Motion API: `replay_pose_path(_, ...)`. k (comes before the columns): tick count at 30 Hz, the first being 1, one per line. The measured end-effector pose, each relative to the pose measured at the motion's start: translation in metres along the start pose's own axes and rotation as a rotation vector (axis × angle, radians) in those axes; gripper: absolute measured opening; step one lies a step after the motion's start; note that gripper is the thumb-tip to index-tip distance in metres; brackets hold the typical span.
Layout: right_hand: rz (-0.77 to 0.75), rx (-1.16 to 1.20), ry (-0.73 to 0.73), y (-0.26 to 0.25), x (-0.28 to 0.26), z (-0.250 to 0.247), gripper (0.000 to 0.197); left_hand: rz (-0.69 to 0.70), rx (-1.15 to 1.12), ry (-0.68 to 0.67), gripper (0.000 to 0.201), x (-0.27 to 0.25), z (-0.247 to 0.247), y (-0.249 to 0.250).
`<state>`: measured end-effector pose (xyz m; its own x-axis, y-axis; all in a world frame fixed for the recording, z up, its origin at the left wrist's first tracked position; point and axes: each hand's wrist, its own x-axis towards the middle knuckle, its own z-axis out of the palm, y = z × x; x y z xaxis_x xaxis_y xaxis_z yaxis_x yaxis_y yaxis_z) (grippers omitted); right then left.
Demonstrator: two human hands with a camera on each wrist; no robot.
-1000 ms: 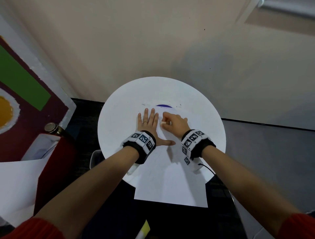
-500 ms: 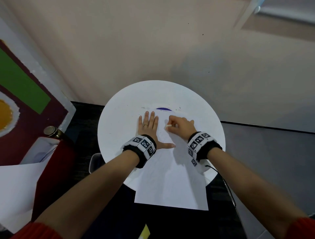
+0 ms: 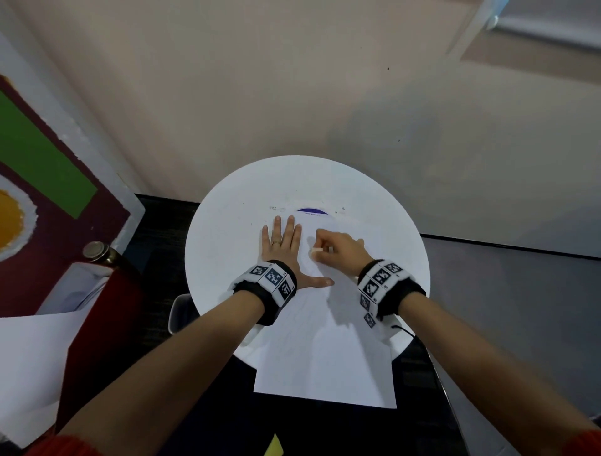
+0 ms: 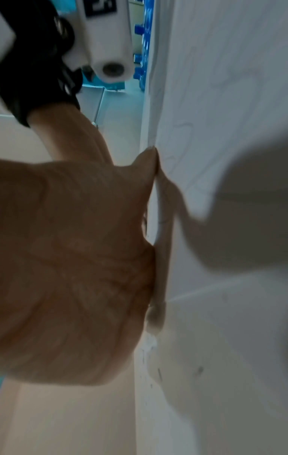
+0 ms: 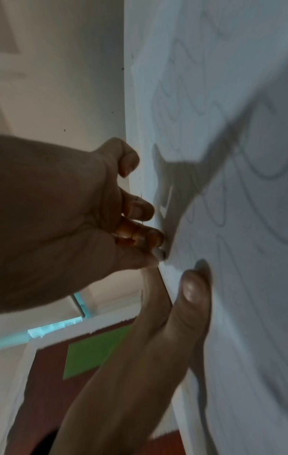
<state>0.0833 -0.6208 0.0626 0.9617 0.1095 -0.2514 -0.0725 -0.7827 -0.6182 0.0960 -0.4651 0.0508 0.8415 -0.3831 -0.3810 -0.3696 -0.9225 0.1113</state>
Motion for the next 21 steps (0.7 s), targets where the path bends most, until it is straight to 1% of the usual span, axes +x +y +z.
replay_pose_path(2,-0.003,-0.006,-0.04,-0.001,0.007,-0.006,0.017,0.0,0.003,-0.004,0.14,0.0,-0.001,0.001)
replay_pose_path(5,0.046,-0.06,0.044,-0.015,0.027,-0.013,0.017,-0.003,0.008,-0.012,0.14,-0.001,-0.001,0.002)
replay_pose_path(7,0.067,-0.069,0.084,-0.018,0.031,-0.01,0.015,-0.006,0.006,-0.016,0.14,-0.001,-0.002,0.001)
replay_pose_path(10,0.058,-0.083,0.036,-0.009,0.018,-0.001,0.014,-0.007,0.008,-0.017,0.14,0.0,-0.001,0.0)
replay_pose_path(12,0.055,-0.098,0.014,-0.009,0.015,-0.005,0.013,-0.002,0.004,-0.017,0.141,0.0,-0.001,0.0)
replay_pose_path(16,0.101,-0.085,0.1,-0.021,0.029,-0.008,0.013,-0.002,-0.003,-0.027,0.139,-0.001,-0.002,0.002)
replay_pose_path(17,0.112,-0.037,0.127,-0.019,0.029,-0.005,0.013,-0.003,-0.005,-0.031,0.14,-0.002,-0.004,0.002)
replay_pose_path(18,0.109,0.07,0.176,-0.014,0.027,-0.001,0.015,0.0,-0.006,-0.031,0.14,-0.002,-0.004,0.001)
replay_pose_path(19,0.115,0.219,0.251,-0.008,0.021,0.002,0.017,0.002,-0.009,-0.028,0.141,-0.002,-0.004,0.001)
replay_pose_path(21,0.181,0.498,0.433,0.006,0.006,0.001,0.021,0.009,-0.016,-0.027,0.14,-0.003,-0.002,-0.001)
